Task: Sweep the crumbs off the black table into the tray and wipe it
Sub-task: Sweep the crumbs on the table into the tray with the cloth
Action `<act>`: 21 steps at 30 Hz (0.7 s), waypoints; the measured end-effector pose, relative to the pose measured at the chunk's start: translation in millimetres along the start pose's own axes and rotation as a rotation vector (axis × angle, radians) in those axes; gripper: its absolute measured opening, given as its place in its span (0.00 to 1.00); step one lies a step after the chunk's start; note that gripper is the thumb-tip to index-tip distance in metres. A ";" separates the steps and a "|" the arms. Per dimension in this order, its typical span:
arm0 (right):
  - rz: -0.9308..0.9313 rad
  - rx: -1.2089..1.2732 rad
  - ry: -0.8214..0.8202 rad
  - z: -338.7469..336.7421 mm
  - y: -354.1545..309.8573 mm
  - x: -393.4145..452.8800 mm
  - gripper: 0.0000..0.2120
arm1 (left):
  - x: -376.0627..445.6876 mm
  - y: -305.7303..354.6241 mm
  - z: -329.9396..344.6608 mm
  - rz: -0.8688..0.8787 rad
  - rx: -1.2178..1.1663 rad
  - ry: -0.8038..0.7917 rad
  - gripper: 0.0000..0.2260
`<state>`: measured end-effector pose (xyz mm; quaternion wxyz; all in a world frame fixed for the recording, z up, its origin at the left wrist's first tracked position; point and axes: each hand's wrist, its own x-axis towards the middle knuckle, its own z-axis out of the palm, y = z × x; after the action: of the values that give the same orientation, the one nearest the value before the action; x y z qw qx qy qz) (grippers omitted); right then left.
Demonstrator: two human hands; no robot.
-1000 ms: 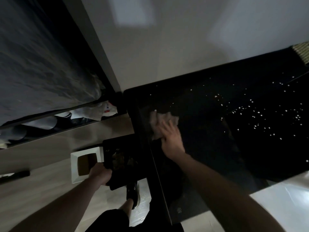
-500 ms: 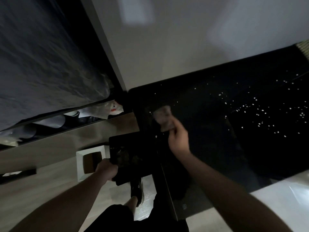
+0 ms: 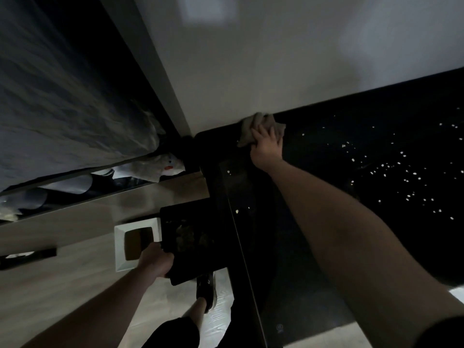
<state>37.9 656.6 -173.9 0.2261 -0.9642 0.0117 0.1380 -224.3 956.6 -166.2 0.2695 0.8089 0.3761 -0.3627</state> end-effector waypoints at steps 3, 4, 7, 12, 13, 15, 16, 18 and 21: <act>-0.174 -0.010 -0.019 23.6 -16.7 -29.3 0.29 | 2.1 -1.4 -0.3 -0.018 -0.017 0.003 0.06; -0.250 0.020 -0.014 29.3 -20.8 -47.3 0.29 | 2.0 -1.5 0.0 -0.020 -0.022 0.000 0.06; -0.411 0.217 0.047 44.9 -30.6 -110.7 0.28 | -4.5 2.5 0.4 -0.009 -0.043 -0.002 0.04; -0.489 0.343 -0.134 60.5 -52.9 -220.2 0.25 | -2.4 0.6 -1.2 0.000 -0.032 -0.015 0.05; -0.468 0.379 -0.153 63.0 -55.0 -234.7 0.24 | -1.5 -0.4 -1.3 -0.003 -0.024 -0.021 0.05; -0.323 0.513 -0.134 56.5 -56.9 -250.8 0.21 | -2.1 -1.0 -1.8 -0.001 -0.024 -0.023 0.05; -0.234 0.580 -0.096 47.3 -55.9 -253.6 0.20 | -0.6 -2.8 -1.2 -0.004 -0.026 -0.021 0.06; -0.103 0.696 0.015 25.6 -44.9 -252.8 0.16 | 1.7 -5.2 -0.8 -0.016 -0.030 -0.026 0.07; -0.006 0.752 0.176 -8.4 -11.1 -237.5 0.23 | 12.2 -11.5 2.3 -0.029 -0.020 -0.050 0.08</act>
<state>-187.4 653.4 -97.3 0.5623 -0.8222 0.0780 0.0402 -229.0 966.6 -179.1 0.2817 0.7914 0.3846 -0.3827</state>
